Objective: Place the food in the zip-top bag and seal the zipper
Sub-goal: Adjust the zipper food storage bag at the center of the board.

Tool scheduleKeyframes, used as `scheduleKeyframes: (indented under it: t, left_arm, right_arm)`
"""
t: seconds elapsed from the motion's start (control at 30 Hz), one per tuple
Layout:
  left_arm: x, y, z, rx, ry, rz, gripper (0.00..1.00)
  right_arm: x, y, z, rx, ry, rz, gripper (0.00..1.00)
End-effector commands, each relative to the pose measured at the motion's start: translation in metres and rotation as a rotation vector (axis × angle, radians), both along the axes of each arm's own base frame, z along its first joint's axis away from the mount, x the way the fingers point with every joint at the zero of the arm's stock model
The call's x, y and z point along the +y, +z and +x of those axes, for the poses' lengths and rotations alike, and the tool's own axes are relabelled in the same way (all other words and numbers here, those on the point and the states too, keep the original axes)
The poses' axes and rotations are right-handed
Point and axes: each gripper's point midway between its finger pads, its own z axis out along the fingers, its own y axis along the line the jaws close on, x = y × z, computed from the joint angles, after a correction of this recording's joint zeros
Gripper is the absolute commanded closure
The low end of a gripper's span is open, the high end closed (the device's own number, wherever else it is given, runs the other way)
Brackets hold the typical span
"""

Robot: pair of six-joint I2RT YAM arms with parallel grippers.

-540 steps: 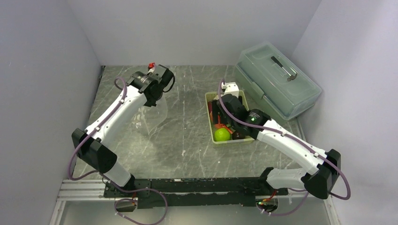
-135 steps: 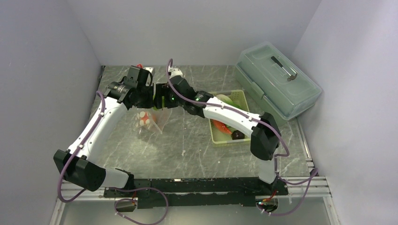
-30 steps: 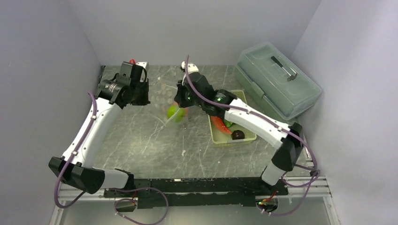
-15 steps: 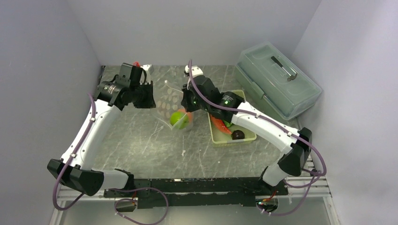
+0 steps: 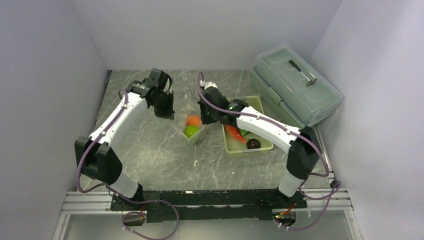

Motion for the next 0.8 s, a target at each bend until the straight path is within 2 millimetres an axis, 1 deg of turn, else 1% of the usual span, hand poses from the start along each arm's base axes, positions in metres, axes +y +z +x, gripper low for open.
scheduleKeyframes:
  t: [0.0, 0.03, 0.1, 0.17, 0.2, 0.23, 0.27, 0.3, 0.4, 0.5, 0.57, 0.6, 0.63, 0.67, 0.7, 0.73, 0.77]
  left_arm:
    - [-0.007, 0.114, 0.017, -0.307, -0.01, -0.099, 1.0]
    - [-0.006, 0.129, 0.016, -0.337, -0.016, -0.11, 1.0]
    - [-0.003, 0.153, 0.01, -0.38, -0.021, -0.117, 1.0]
    - [0.001, 0.167, 0.004, -0.407, -0.021, -0.116, 1.0]
    - [0.001, 0.171, 0.004, -0.421, -0.023, -0.117, 1.0]
    - [0.002, 0.171, 0.004, -0.429, -0.023, -0.114, 0.98]
    - [0.003, 0.166, 0.005, -0.42, -0.021, -0.108, 0.98]
    - [0.003, 0.154, 0.006, -0.391, -0.017, -0.095, 0.99]
    - [-0.003, 0.116, 0.01, -0.3, -0.017, -0.089, 1.0]
    - [-0.009, 0.078, 0.013, -0.226, -0.007, -0.096, 1.0]
    - [-0.012, 0.053, 0.013, -0.168, 0.002, -0.092, 1.0]
    - [-0.014, 0.044, 0.013, -0.138, 0.0, -0.092, 1.0]
    - [-0.017, 0.034, 0.014, -0.106, -0.003, -0.094, 1.0]
    - [-0.018, 0.03, 0.013, -0.087, -0.006, -0.094, 1.0]
    - [-0.02, 0.031, 0.014, -0.076, -0.009, -0.097, 1.0]
    - [-0.021, 0.035, 0.015, -0.081, -0.011, -0.101, 1.0]
    - [-0.022, 0.044, 0.016, -0.098, -0.015, -0.109, 1.0]
  right_arm:
    - [0.003, 0.117, 0.009, -0.21, -0.002, 0.173, 1.0]
    - [0.002, 0.131, 0.008, -0.23, -0.002, 0.194, 1.0]
    - [-0.002, 0.152, 0.004, -0.26, 0.0, 0.232, 1.0]
    - [-0.007, 0.168, 0.0, -0.287, -0.005, 0.26, 1.0]
    - [-0.008, 0.17, 0.0, -0.296, -0.007, 0.263, 1.0]
    - [-0.008, 0.168, 0.001, -0.299, -0.007, 0.264, 1.0]
    - [-0.007, 0.161, 0.003, -0.296, -0.011, 0.255, 1.0]
    - [-0.006, 0.15, 0.006, -0.276, -0.018, 0.242, 1.0]
    - [0.005, 0.108, 0.011, -0.195, -0.009, 0.198, 1.0]
    - [0.011, 0.069, 0.016, -0.126, -0.012, 0.146, 1.0]
    - [0.012, 0.048, 0.019, -0.091, -0.016, 0.11, 1.0]
    - [0.012, 0.04, 0.02, -0.077, -0.016, 0.095, 1.0]
    - [0.013, 0.034, 0.021, -0.064, -0.018, 0.081, 1.0]
    - [0.013, 0.034, 0.022, -0.062, -0.02, 0.077, 1.0]
    - [0.013, 0.037, 0.022, -0.065, -0.019, 0.078, 1.0]
    - [0.013, 0.044, 0.022, -0.075, -0.019, 0.086, 1.0]
    - [0.012, 0.054, 0.023, -0.093, -0.02, 0.099, 1.0]
